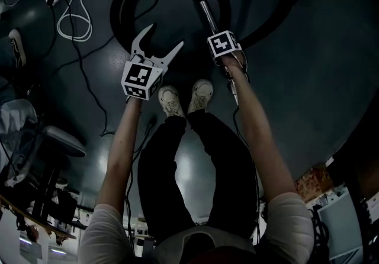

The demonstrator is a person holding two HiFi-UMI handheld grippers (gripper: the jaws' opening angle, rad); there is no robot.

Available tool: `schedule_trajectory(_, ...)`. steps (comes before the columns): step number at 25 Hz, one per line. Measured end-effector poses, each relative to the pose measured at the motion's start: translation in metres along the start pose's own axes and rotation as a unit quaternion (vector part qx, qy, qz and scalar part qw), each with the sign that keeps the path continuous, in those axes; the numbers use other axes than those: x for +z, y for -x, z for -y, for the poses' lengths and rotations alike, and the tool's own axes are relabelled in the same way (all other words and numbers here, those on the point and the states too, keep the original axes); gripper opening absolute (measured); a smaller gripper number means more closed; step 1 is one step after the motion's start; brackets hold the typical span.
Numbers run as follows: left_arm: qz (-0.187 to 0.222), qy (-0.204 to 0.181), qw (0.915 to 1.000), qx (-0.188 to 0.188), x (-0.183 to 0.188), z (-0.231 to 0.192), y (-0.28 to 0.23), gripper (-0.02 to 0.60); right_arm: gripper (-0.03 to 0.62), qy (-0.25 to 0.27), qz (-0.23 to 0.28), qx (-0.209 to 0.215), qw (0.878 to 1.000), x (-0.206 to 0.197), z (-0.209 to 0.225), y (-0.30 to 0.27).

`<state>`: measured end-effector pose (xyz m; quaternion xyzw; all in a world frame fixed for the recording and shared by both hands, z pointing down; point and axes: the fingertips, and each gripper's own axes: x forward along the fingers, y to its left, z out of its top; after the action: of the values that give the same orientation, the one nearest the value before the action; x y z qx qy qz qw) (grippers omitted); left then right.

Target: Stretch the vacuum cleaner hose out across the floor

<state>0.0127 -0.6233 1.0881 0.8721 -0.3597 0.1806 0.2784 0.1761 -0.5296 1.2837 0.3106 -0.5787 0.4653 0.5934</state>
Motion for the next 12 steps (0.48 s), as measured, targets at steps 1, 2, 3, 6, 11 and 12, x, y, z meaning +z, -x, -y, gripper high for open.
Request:
schedule_trajectory(1,0.003,0.006,1.0000,0.003,0.004,-0.001,0.006,0.370,0.186,-0.006,0.000,0.001,1.000,-0.001,-0.002,0.005)
schedule_trajectory(2,0.006,0.009,0.9999,0.005,0.010,0.000,0.013,0.370,0.184,-0.006,0.006,-0.005,1.000,0.000,-0.002,0.015)
schedule_trajectory(3,0.010,0.008,0.9999,0.006,0.020,0.001,0.021,0.371,0.184,-0.002,0.018,-0.018,1.000,0.003,0.000,0.028)
schedule_trajectory(6,0.017,-0.011,0.9998,0.005,0.060,0.011,0.053,0.370,0.184,0.040,0.062,-0.074,0.995,0.020,0.006,0.094)
schedule_trajectory(11,0.041,-0.052,0.9977,0.011,0.171,0.034,0.128,0.371,0.184,0.201,0.102,-0.198,0.954,0.064,0.016,0.269)
schedule_trajectory(12,0.045,-0.062,0.9970,0.012,0.196,0.043,0.145,0.370,0.184,0.240,0.105,-0.222,0.939,0.068,0.016,0.309)
